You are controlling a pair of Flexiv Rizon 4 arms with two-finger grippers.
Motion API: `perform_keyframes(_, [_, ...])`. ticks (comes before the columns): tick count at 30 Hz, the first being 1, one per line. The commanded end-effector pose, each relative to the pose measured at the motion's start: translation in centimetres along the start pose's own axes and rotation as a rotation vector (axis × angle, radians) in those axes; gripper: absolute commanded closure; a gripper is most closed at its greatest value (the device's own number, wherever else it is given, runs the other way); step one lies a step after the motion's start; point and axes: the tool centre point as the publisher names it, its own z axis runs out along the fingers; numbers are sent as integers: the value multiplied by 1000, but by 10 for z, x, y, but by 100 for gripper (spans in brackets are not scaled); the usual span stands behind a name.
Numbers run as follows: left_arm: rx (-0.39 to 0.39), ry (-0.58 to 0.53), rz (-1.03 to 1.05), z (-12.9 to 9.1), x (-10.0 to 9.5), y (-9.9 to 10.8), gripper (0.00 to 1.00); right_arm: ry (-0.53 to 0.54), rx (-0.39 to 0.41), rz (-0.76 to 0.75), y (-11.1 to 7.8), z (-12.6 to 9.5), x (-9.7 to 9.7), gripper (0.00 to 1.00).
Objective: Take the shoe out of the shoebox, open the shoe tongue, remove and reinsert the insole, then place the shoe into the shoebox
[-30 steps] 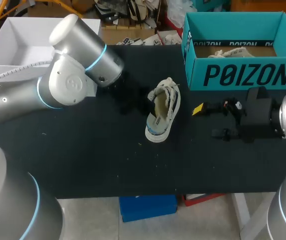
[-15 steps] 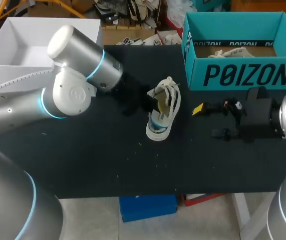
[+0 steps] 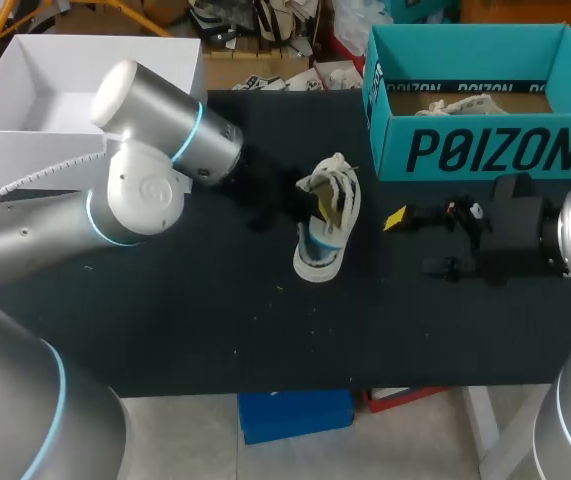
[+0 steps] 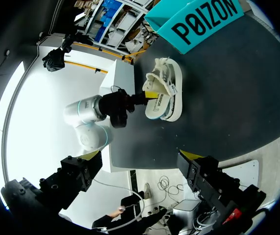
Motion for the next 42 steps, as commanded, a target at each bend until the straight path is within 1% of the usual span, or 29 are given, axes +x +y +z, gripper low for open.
perform_keyframes(1, [5, -61, -26, -14, 3, -13, 100, 2, 1, 0, -1, -2, 0, 0])
perform_keyframes(7, [41, -135, -74, -24, -6, -31, 100, 2, 1, 0, -1, -2, 0, 0])
perform_keyframes(11, [64, -164, -98, -25, -9, -41, 100, 2, 1, 0, -1, -2, 0, 0])
perform_keyframes(16, [96, -175, -147, -17, -2, -49, 100, 2, 1, 0, -1, -2, 0, 0])
perform_keyframes(20, [108, -197, -188, -15, 2, -53, 100, 2, 1, 0, -1, -2, 0, 0])
perform_keyframes(25, [133, -170, -225, -11, 12, -57, 100, 2, 1, 0, -1, -2, 0, 0])
perform_keyframes(29, [133, -157, -237, -9, 20, -57, 100, 2, 1, 0, -1, -2, 0, 0])
perform_keyframes(32, [127, -125, -234, -6, 27, -55, 100, 2, 1, 0, -1, -2, 0, 0])
perform_keyframes(37, [107, -91, -225, -4, 37, -45, 100, 2, 1, 0, -1, -2, 0, 0])
perform_keyframes(42, [82, -75, -207, -3, 39, -33, 100, 2, 1, 0, -1, -2, 0, 0])
